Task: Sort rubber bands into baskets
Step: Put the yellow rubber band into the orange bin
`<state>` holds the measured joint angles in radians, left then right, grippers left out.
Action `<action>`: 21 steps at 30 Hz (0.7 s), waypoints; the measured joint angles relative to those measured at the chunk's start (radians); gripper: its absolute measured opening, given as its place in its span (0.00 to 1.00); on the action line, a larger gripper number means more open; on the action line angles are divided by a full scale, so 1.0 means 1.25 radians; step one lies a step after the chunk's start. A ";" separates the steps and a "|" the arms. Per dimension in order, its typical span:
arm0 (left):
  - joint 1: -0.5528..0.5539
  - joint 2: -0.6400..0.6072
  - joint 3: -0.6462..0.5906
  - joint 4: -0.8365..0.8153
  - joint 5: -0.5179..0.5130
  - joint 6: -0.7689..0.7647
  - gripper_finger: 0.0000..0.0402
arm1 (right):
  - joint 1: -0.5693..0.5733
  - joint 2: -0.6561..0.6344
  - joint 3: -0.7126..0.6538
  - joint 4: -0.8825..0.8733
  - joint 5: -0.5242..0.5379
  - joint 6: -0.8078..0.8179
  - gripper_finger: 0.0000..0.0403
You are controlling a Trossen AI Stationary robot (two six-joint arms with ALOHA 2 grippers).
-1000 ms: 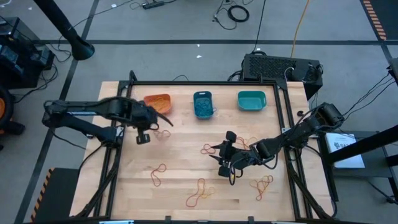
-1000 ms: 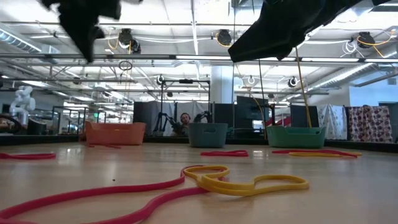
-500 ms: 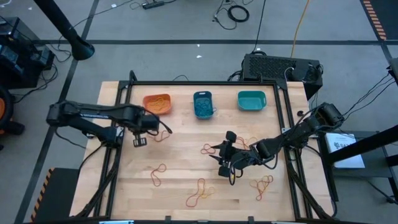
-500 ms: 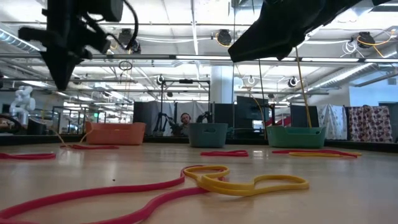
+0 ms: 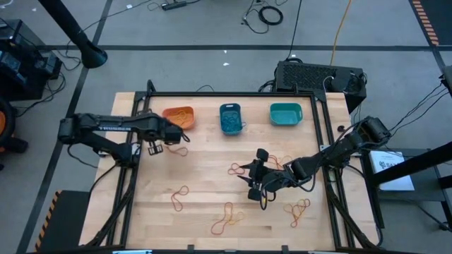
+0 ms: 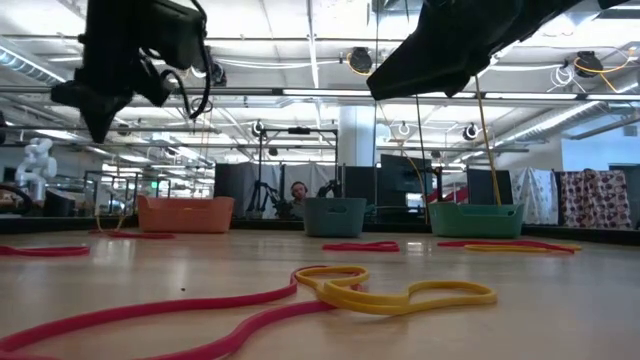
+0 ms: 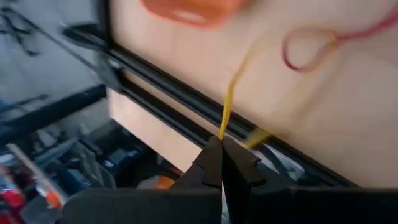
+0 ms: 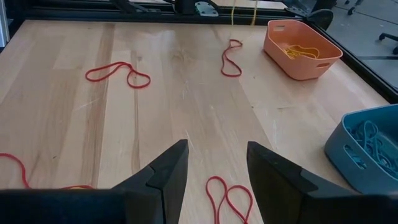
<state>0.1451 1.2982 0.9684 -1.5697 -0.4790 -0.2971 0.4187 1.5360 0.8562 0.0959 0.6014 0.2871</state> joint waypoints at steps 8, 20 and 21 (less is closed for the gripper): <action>0.005 -0.001 0.106 -0.001 -0.141 -0.007 0.00 | 0.000 0.000 0.000 0.000 0.000 0.000 0.39; -0.113 -0.007 0.396 0.134 0.050 0.019 0.00 | -0.032 0.024 0.000 0.066 0.038 -0.037 0.39; -0.120 -0.007 0.404 0.158 0.081 0.020 0.00 | -0.038 0.037 -0.001 0.084 0.048 -0.043 0.39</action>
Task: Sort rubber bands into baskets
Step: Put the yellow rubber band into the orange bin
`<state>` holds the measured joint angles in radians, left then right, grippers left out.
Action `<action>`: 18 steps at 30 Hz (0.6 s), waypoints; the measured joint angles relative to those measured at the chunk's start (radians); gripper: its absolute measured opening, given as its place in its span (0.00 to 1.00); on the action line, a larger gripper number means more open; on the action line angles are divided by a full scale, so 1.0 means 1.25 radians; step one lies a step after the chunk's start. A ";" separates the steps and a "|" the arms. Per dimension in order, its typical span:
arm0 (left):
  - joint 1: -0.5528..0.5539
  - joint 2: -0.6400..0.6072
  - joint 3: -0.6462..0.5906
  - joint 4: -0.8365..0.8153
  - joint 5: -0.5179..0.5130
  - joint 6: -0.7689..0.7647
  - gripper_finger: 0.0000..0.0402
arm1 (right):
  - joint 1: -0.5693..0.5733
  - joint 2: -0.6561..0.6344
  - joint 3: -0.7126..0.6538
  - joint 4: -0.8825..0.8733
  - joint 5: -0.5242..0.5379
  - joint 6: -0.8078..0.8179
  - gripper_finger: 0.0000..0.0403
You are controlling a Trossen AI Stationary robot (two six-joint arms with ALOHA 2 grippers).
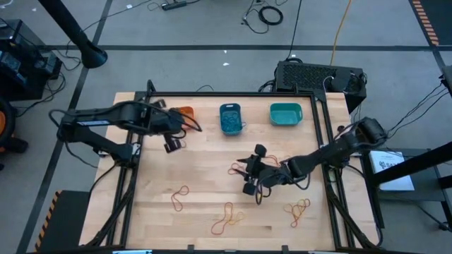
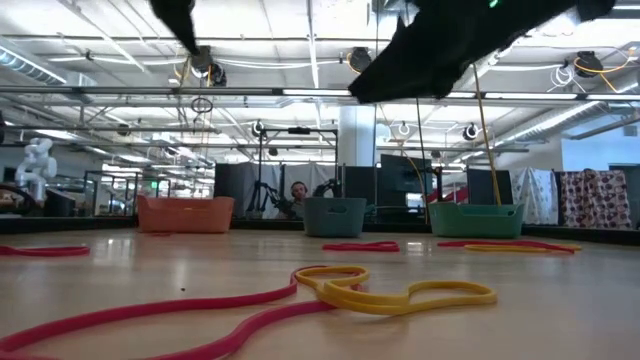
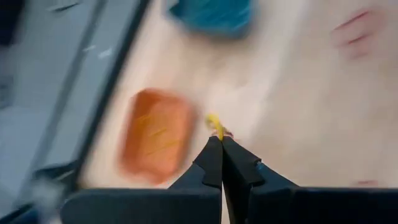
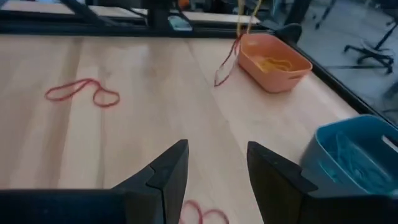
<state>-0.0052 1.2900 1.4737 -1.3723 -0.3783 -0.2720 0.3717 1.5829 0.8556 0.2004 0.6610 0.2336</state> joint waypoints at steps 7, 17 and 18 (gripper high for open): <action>-0.034 0.001 0.007 0.148 0.124 0.063 0.00 | -0.045 0.155 0.000 0.293 -0.012 -0.156 0.39; -0.032 0.001 0.007 0.125 -0.064 0.084 0.00 | -0.088 0.265 0.000 0.504 -0.119 -0.241 0.39; -0.025 0.001 0.006 0.118 -0.098 0.084 0.00 | -0.089 0.262 0.000 0.496 -0.119 -0.241 0.39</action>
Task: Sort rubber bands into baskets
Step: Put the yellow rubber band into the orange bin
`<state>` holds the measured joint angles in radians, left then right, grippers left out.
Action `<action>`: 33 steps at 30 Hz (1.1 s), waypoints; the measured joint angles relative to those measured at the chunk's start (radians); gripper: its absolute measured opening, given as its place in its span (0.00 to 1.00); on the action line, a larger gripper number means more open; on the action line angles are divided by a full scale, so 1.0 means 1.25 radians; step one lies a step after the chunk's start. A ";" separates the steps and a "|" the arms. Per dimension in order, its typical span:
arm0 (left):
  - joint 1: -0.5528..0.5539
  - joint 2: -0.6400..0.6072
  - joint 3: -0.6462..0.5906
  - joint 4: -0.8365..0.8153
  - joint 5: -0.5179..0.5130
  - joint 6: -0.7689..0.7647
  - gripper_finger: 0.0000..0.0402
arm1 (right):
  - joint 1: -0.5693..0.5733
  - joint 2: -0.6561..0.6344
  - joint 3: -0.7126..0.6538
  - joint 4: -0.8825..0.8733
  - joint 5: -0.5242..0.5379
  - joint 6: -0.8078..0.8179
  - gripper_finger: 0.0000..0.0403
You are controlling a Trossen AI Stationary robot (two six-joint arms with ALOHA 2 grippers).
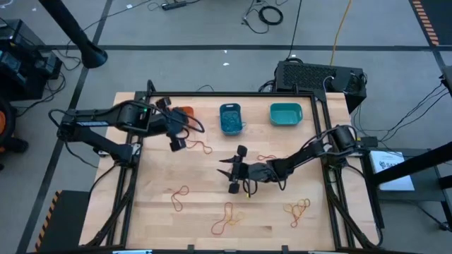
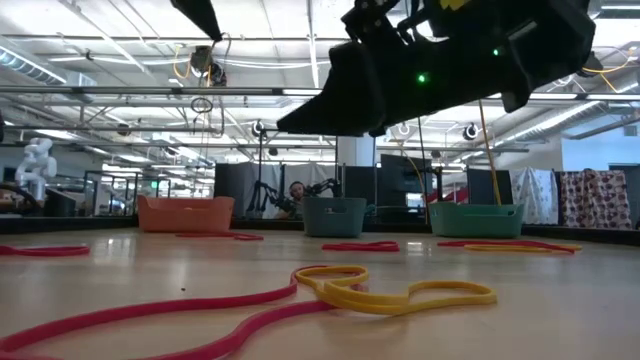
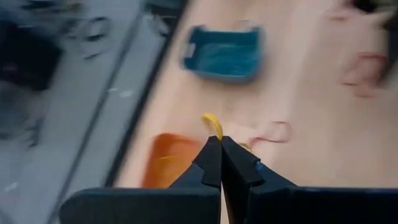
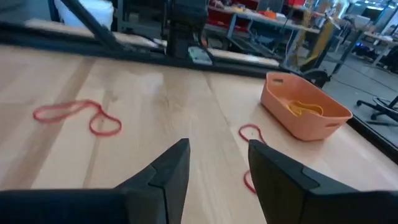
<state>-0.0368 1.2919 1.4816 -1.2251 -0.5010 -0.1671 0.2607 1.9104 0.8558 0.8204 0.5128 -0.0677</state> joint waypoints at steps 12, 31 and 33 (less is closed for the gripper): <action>0.239 0.000 -0.139 0.040 -0.023 0.108 0.00 | 0.016 -0.019 0.000 -0.056 0.023 -0.023 0.39; 0.466 0.001 -0.379 0.303 0.087 0.208 0.00 | 0.167 -0.349 0.001 -0.635 0.214 0.219 0.39; 0.470 0.004 -0.383 0.303 0.107 0.208 0.00 | 0.188 -0.350 0.001 -0.657 0.272 0.220 0.39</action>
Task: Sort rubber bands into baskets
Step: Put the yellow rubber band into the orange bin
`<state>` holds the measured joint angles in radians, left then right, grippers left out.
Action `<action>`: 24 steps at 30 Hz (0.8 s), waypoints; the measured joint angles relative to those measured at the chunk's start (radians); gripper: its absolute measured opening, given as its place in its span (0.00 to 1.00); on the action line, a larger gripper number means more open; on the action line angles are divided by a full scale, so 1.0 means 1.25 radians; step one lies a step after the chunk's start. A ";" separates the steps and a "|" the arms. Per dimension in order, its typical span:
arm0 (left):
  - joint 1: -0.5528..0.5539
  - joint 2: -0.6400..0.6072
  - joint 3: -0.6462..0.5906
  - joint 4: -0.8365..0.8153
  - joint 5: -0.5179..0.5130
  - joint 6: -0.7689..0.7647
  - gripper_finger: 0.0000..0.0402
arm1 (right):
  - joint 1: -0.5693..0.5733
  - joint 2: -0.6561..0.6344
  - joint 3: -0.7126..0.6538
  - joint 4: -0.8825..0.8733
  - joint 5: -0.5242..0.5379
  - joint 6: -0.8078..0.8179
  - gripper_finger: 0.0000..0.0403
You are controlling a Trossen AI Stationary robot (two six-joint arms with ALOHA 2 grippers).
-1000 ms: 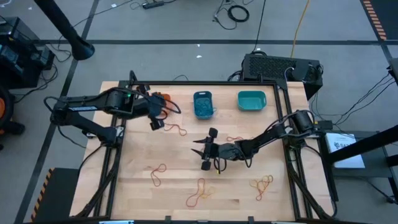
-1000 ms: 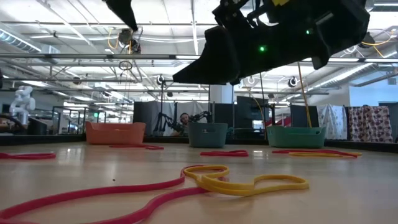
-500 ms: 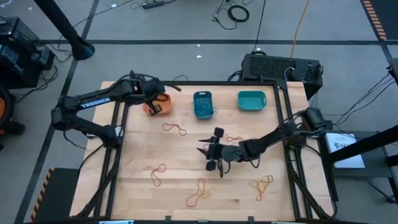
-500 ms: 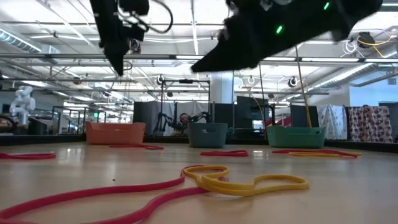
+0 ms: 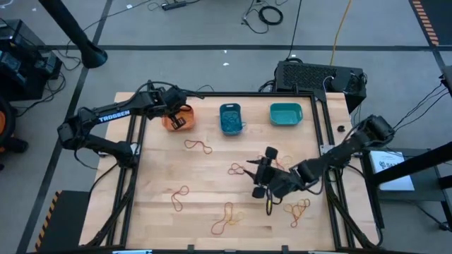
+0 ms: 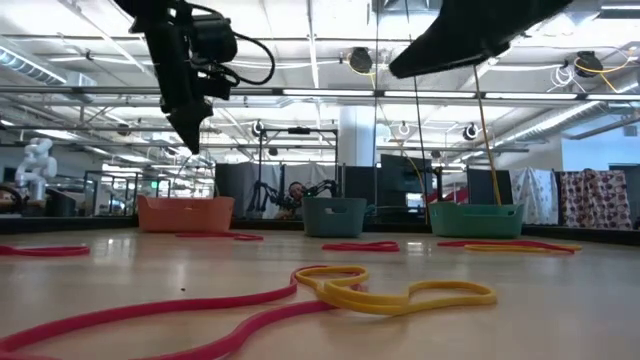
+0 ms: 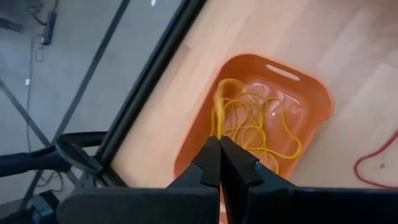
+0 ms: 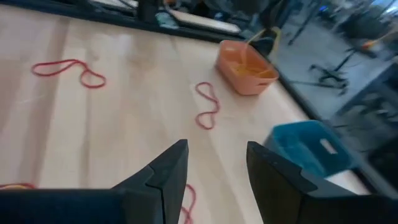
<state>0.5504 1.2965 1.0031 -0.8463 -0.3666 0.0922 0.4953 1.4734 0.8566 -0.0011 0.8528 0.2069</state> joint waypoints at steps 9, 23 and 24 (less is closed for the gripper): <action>0.000 0.061 0.000 0.002 0.000 0.000 0.04 | 0.020 0.000 0.000 -0.001 0.048 -0.004 0.39; -0.001 0.106 0.034 -0.079 -0.003 0.019 0.27 | 0.020 0.000 0.000 -0.004 0.046 -0.003 0.39; -0.004 0.106 0.046 -0.102 -0.001 0.003 0.27 | 0.020 0.000 0.000 -0.004 0.044 -0.001 0.39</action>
<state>0.5460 1.4284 1.0612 -0.9744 -0.3683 0.0955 0.5201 1.4731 0.8566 -0.0062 0.9079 0.2060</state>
